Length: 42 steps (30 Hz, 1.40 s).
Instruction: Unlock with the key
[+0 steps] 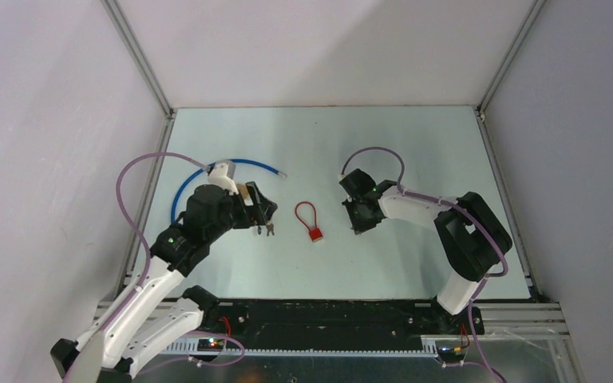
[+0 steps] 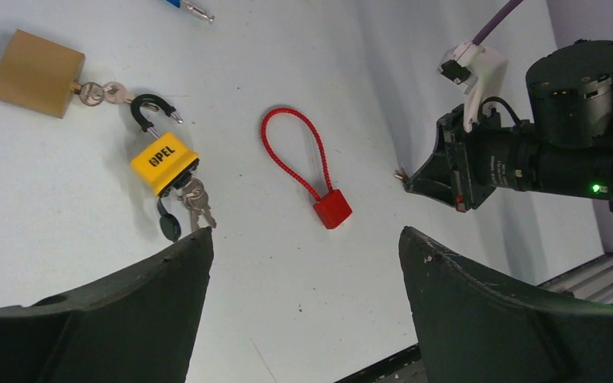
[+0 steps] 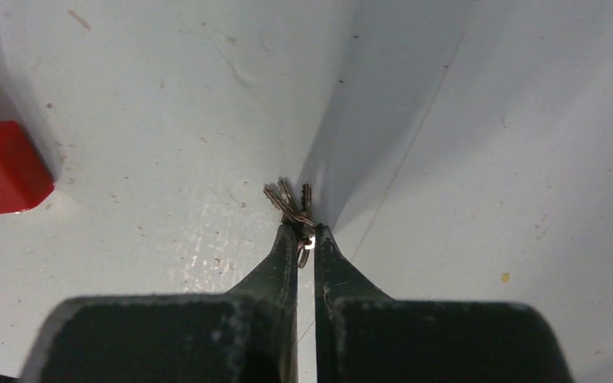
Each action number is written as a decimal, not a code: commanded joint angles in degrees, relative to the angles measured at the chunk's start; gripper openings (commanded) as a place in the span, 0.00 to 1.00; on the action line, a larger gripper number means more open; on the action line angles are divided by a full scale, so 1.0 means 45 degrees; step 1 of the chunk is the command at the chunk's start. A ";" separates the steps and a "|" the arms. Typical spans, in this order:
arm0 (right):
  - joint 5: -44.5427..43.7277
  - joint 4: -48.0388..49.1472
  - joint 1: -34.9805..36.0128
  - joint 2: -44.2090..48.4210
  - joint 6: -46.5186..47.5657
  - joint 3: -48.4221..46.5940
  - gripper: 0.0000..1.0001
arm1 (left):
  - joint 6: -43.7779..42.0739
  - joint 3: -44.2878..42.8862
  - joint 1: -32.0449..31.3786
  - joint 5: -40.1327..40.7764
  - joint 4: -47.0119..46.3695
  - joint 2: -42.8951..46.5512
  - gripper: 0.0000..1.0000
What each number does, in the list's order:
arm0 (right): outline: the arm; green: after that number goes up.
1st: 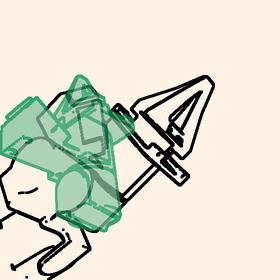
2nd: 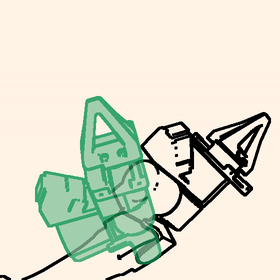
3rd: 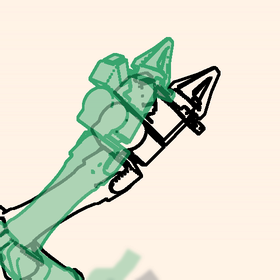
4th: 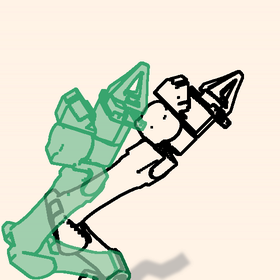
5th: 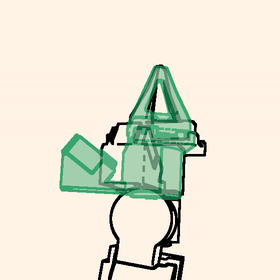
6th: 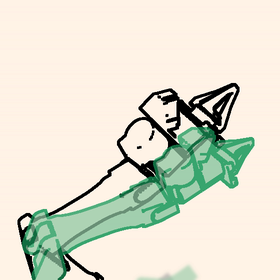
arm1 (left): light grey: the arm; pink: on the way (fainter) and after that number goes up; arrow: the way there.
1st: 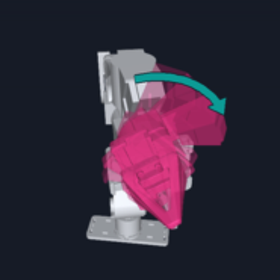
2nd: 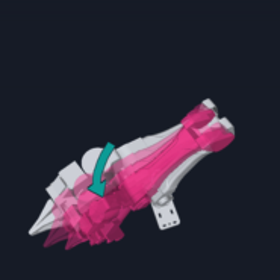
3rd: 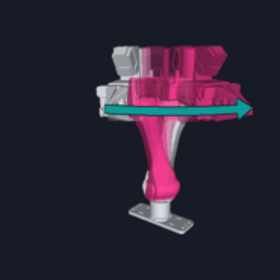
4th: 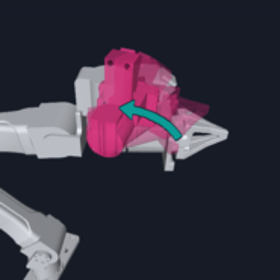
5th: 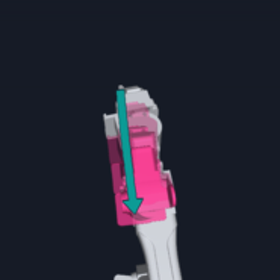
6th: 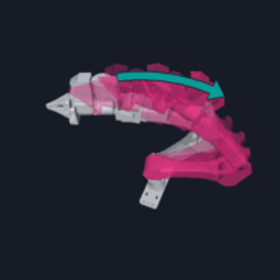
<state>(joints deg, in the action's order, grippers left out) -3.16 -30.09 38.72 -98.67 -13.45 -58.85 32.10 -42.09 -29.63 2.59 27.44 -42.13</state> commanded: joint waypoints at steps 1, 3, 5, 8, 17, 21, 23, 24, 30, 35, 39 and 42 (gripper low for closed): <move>0.0883 0.0243 0.0424 0.0079 -0.0164 0.0342 0.00 | 0.0663 -0.0056 0.0041 -0.0826 -0.0852 -0.0226 0.89; 0.1108 0.0685 0.0571 0.0581 -0.0188 0.0563 0.00 | 0.1017 0.0056 0.0004 -0.1207 -0.1116 -0.0369 0.89; 0.1141 0.1177 0.0721 0.1134 -0.0272 0.0769 0.00 | 0.1398 0.0229 -0.0057 -0.1472 -0.1481 -0.0480 0.89; 0.1092 0.2033 0.0932 0.2072 -0.0405 0.1107 0.00 | 0.2188 0.0568 -0.0192 -0.1919 -0.2111 -0.0620 0.89; 0.0983 0.3388 0.1327 0.3411 -0.1157 0.1996 0.00 | 0.3714 0.1561 -0.0487 -0.2462 -0.4088 -0.1327 0.89; 0.1585 0.4676 0.1332 0.4688 -0.2353 0.2784 0.00 | 0.4432 0.2202 -0.0595 -0.2765 -0.5429 -0.1398 0.84; 0.1904 0.5531 0.1327 0.5378 -0.3066 0.3249 0.00 | 0.4625 0.2416 -0.0703 -0.2790 -0.5929 -0.1412 0.81; 0.2067 0.6099 0.1332 0.5625 -0.3320 0.3526 0.00 | 0.4606 0.2472 -0.0741 -0.2806 -0.6363 -0.1442 0.81; 0.2493 0.8274 0.1337 0.7218 -0.5704 0.4507 0.00 | 0.4312 0.2591 -0.1304 -0.2841 -0.7702 -0.1330 0.81; 0.2720 0.9483 0.1449 0.7995 -0.6873 0.4912 0.00 | 0.4311 0.2784 -0.1649 -0.2805 -0.8710 -0.1140 0.81; 0.2578 1.0108 0.1732 0.8336 -0.7576 0.5046 0.00 | 0.4398 0.3086 -0.1802 -0.2915 -0.9672 -0.0953 0.79; 0.2495 1.0532 0.1990 0.8537 -0.7956 0.5155 0.00 | 0.4401 0.3214 -0.1881 -0.3086 -1.0199 -0.0921 0.77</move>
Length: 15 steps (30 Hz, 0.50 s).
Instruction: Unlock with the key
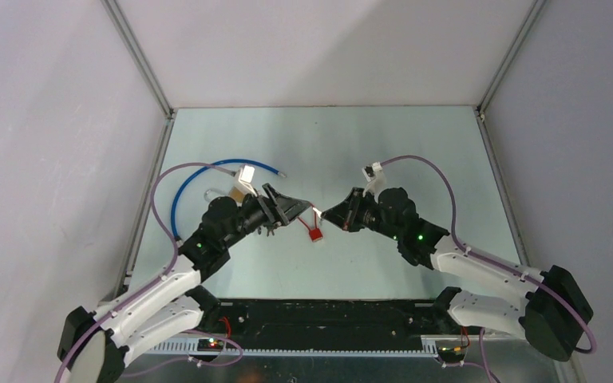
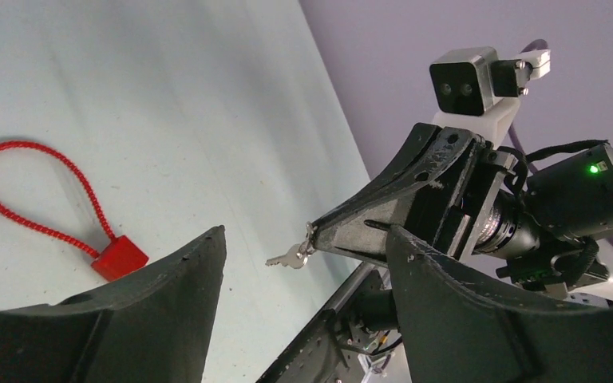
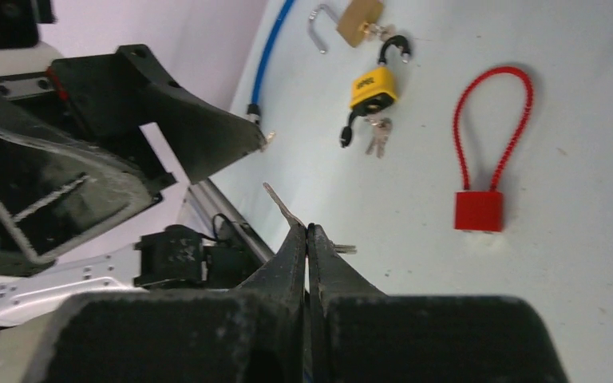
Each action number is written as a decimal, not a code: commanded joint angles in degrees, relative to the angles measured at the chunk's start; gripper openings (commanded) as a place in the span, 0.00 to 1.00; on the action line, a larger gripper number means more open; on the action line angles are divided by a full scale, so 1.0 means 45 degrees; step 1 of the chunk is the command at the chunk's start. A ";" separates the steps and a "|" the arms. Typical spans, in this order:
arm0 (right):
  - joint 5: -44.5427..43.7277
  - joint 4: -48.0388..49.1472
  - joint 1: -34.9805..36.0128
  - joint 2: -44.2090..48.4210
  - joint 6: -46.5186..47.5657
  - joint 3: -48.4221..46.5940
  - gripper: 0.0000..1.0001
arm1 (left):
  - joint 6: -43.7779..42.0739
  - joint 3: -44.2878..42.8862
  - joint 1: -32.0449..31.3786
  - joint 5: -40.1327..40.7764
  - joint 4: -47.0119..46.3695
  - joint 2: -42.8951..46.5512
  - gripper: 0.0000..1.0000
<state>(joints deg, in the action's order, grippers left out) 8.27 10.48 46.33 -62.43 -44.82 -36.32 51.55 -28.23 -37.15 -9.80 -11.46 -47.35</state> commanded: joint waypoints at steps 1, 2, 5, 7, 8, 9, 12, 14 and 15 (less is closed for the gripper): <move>-0.0081 0.1684 0.0344 0.0519 -0.1031 0.0154 0.00 | 0.0071 0.0139 -0.0268 -0.0356 -0.1632 0.0223 0.75; -0.0091 0.1777 0.0441 0.0552 -0.1079 0.0158 0.00 | 0.0079 0.0130 -0.0303 -0.0408 -0.1739 0.0184 0.75; -0.0122 0.2069 0.0591 0.0608 -0.1144 0.0160 0.00 | 0.0123 0.0034 -0.0455 -0.0663 -0.2055 -0.0033 0.70; -0.0098 0.2190 0.0641 0.0644 -0.1167 0.0165 0.00 | 0.0112 -0.0044 -0.0578 -0.0794 -0.2212 -0.0191 0.67; -0.0100 0.2248 0.0682 0.0655 -0.1191 0.0162 0.00 | 0.0100 -0.0069 -0.0625 -0.0816 -0.2244 -0.0244 0.65; -0.0100 0.2284 0.0701 0.0663 -0.1202 0.0165 0.00 | 0.0081 -0.0112 -0.0708 -0.0823 -0.2332 -0.0357 0.63; -0.0075 0.2407 0.0765 0.0706 -0.1163 0.0160 0.00 | 0.0052 -0.0209 -0.0876 -0.0892 -0.2418 -0.0544 0.56; -0.0095 0.2457 0.0807 0.0717 -0.1172 0.0160 0.00 | 0.0066 -0.0260 -0.0931 -0.0923 -0.2465 -0.0694 0.52; -0.0078 0.2476 0.0830 0.0714 -0.1129 0.0160 0.00 | 0.0058 -0.0282 -0.0938 -0.0935 -0.2504 -0.0753 0.49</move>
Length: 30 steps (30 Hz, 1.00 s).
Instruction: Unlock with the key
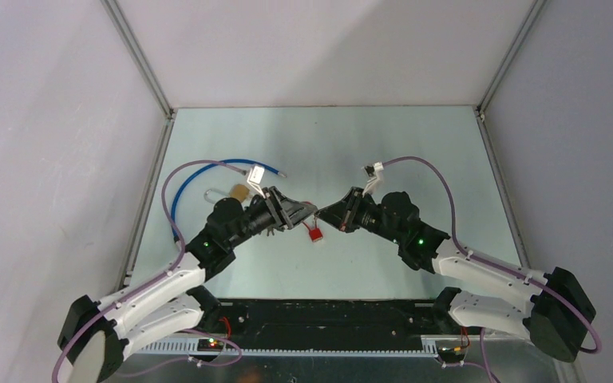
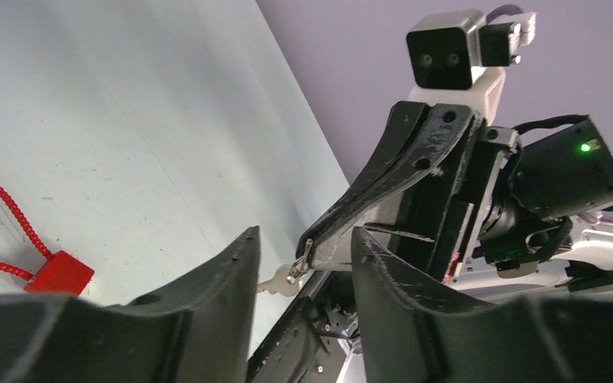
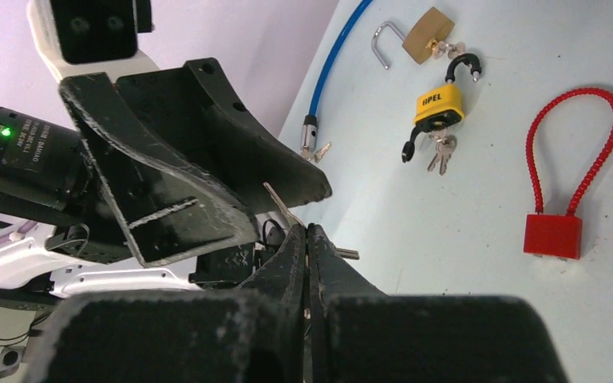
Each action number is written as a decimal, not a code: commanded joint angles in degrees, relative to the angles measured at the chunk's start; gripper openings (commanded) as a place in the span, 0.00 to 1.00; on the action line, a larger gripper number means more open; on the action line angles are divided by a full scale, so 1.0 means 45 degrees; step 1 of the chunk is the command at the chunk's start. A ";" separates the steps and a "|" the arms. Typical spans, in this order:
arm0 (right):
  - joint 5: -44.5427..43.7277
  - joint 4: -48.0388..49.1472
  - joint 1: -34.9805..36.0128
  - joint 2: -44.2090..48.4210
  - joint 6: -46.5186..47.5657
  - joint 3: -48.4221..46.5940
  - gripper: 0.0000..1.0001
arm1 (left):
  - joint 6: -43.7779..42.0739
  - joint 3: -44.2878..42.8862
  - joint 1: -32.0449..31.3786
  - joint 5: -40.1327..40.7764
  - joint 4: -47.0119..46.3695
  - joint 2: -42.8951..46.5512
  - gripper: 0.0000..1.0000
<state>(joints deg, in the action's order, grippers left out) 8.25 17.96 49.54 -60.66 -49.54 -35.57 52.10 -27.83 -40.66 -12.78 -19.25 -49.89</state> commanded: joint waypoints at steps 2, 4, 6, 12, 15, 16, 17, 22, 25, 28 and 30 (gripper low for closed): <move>-0.0058 0.0842 0.0138 0.0317 -0.0055 0.0000 0.00 | -0.0082 -0.0391 -0.0167 -0.0285 -0.0842 -0.0216 0.43; -0.0039 0.0879 0.0160 0.0312 -0.0035 -0.0005 0.00 | -0.0106 -0.0396 -0.0168 -0.0286 -0.0885 -0.0219 0.38; -0.0013 0.0923 0.0180 0.0316 -0.0001 0.0000 0.00 | -0.0126 -0.0396 -0.0173 -0.0252 -0.0905 -0.0200 0.35; 0.0075 0.0994 0.0229 0.0237 0.0029 -0.0005 0.00 | -0.0099 -0.0301 -0.0178 -0.0018 -0.0914 -0.0077 0.37; 0.0068 0.1009 0.0267 0.0203 0.0050 -0.0005 0.00 | -0.0120 -0.0201 -0.0183 0.0222 -0.0917 0.0121 0.38; 0.0063 0.1010 0.0274 0.0215 0.0061 -0.0005 0.00 | -0.0135 -0.0191 -0.0182 0.0242 -0.0908 0.0154 0.38; 0.0062 0.1010 0.0279 0.0207 0.0083 -0.0005 0.00 | -0.0162 -0.0169 -0.0192 0.0300 -0.0911 0.0228 0.38; 0.0097 0.1056 0.0309 0.0163 0.0108 -0.0005 0.00 | -0.0185 -0.0124 -0.0178 0.0427 -0.0909 0.0397 0.34; 0.0133 0.1110 0.0332 0.0123 0.0097 -0.0005 0.00 | -0.0207 -0.0137 -0.0182 0.0402 -0.0909 0.0411 0.31; 0.0105 0.1127 0.0339 0.0119 0.0109 -0.0005 0.00 | -0.0271 -0.0170 -0.0181 0.0260 -0.0928 0.0343 0.24; 0.0101 0.1132 0.0339 0.0121 0.0098 -0.0005 0.00 | -0.0325 -0.0205 -0.0182 0.0158 -0.0935 0.0302 0.17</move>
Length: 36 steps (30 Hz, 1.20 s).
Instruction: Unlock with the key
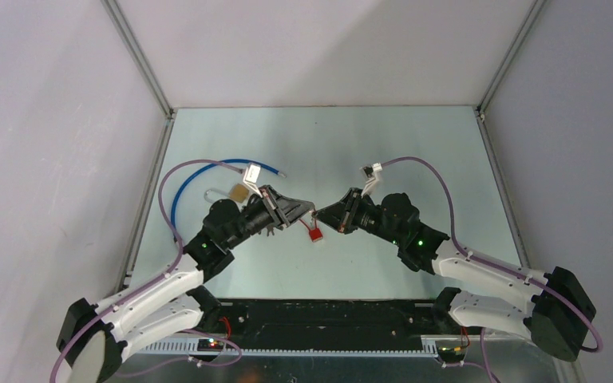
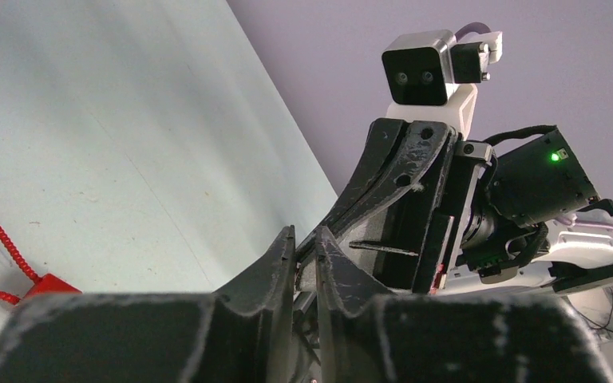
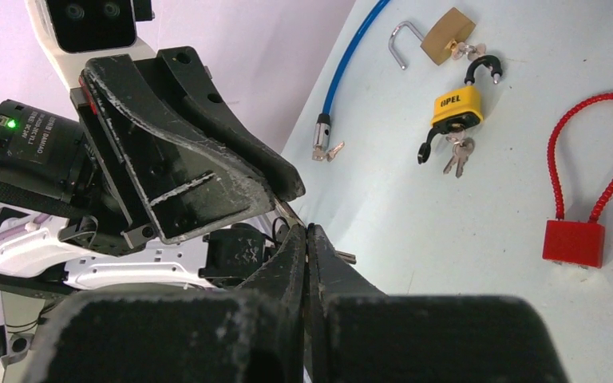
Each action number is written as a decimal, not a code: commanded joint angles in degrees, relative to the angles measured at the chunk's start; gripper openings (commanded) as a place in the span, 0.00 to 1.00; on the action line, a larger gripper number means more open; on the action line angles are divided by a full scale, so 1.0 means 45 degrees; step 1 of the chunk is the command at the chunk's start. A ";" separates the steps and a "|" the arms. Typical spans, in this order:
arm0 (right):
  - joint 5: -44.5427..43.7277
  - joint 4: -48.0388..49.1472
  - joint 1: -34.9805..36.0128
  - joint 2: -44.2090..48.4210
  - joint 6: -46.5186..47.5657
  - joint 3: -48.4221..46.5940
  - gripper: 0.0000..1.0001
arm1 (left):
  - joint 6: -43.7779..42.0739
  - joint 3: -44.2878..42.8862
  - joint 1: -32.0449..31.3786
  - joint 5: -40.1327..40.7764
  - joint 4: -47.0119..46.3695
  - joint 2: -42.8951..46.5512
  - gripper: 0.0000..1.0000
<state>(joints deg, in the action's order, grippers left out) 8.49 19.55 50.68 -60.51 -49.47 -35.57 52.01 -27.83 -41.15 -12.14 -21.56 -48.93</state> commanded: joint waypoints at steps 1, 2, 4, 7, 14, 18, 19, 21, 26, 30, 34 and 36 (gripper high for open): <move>0.0047 0.0785 0.0096 0.0073 0.0083 0.0005 0.00 | -0.0336 -0.0217 -0.0075 -0.0081 -0.0412 0.0071 0.15; 0.0047 0.0800 0.0104 0.0070 0.0088 -0.0003 0.00 | -0.0383 -0.0228 -0.0075 -0.0160 -0.0406 0.0037 0.10; 0.0064 0.0837 0.0106 0.0071 0.0151 -0.0005 0.00 | -0.0458 -0.0239 -0.0090 -0.0215 -0.0428 0.0021 0.02; 0.0056 0.0806 0.0123 0.0127 0.0320 0.0005 0.09 | -0.0740 -0.0240 -0.0079 -0.0223 -0.0432 0.0105 0.00; 0.0061 0.0653 0.0125 0.1042 0.1836 -0.0005 0.52 | -0.2340 -0.0380 -0.0053 -0.0245 -0.0411 0.0760 0.00; -0.0198 0.0479 0.0097 0.1575 0.2746 0.0009 0.60 | -0.3550 -0.0863 -0.0033 -0.0634 -0.0137 0.0777 0.00; -0.0112 0.0445 0.0060 0.1642 0.3175 0.0003 0.60 | -0.3852 -0.0952 -0.0021 -0.0825 0.0023 0.0751 0.00; 0.0308 0.0448 -0.0002 0.1905 0.3884 0.0006 0.62 | -0.4291 -0.1247 -0.0005 -0.1197 0.0079 0.0679 0.00; 0.1747 0.0943 -0.0460 0.2496 0.4360 0.0022 0.67 | -0.4612 -0.1766 0.0001 -0.1740 -0.0051 0.0514 0.00; 0.2759 0.2147 -0.0954 0.2506 0.4262 0.0229 0.64 | -0.4200 -0.1876 0.0000 -0.2280 -0.0853 0.0232 0.00; 0.3515 0.3122 -0.1161 0.2238 0.4172 0.0249 0.53 | -0.3529 -0.1988 -0.0022 -0.2701 -0.1443 -0.0064 0.00; 0.3769 0.3571 -0.1166 0.2036 0.4160 0.0249 0.45 | -0.3220 -0.1992 -0.0034 -0.2876 -0.1754 -0.0150 0.00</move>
<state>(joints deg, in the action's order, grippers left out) 20.53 27.33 45.63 -50.35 -31.51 -34.50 35.03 -34.30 -41.12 -21.85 -24.10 -48.95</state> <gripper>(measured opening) 0.520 0.003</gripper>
